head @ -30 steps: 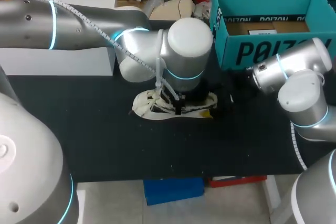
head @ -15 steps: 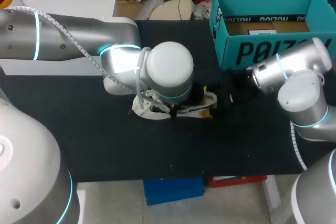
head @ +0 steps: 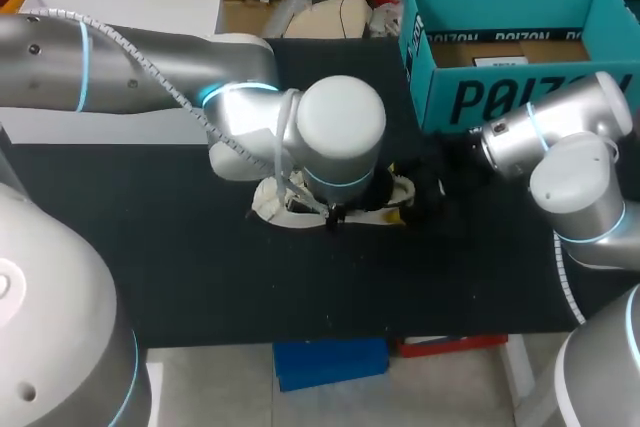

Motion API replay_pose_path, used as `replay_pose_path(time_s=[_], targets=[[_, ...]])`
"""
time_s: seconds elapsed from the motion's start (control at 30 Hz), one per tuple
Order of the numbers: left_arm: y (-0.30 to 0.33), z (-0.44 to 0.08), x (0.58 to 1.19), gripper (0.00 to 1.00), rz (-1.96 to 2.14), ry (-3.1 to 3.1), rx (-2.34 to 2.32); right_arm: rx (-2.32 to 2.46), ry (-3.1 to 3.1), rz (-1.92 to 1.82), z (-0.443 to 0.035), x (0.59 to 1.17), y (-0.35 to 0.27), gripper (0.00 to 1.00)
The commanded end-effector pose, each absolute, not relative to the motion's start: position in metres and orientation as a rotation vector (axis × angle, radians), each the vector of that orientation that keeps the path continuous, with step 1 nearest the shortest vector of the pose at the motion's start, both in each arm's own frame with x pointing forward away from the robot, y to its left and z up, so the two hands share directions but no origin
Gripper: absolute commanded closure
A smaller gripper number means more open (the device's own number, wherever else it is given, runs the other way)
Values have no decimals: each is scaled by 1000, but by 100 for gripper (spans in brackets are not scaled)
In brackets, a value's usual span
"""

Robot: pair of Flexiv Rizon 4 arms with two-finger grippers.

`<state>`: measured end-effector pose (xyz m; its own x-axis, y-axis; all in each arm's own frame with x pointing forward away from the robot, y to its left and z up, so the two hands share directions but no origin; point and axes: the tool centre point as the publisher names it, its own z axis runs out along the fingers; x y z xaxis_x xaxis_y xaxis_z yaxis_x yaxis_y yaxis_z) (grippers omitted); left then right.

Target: Take the shoe out of the shoebox, open the shoe tongue, remove and reinsert the insole, then place the shoe into the shoebox

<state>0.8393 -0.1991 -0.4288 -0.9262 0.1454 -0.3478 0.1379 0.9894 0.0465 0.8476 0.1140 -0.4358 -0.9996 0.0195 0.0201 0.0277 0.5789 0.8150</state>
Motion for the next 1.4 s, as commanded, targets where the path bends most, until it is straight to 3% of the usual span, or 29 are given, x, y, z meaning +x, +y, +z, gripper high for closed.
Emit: replay_pose_path(time_s=[0.03, 0.9, 1.4], targets=[[-203, -474, 864, 100, 6, 2868, 213, -43, -2785, -1434, -437, 848, 113, 100], [-186, -364, 831, 100, -411, 2945, 109, -43, -2785, -1434, -437, 848, 113, 100], [-217, -388, 831, 100, -458, 2957, 235, -43, -2785, -1434, -437, 848, 113, 100]])
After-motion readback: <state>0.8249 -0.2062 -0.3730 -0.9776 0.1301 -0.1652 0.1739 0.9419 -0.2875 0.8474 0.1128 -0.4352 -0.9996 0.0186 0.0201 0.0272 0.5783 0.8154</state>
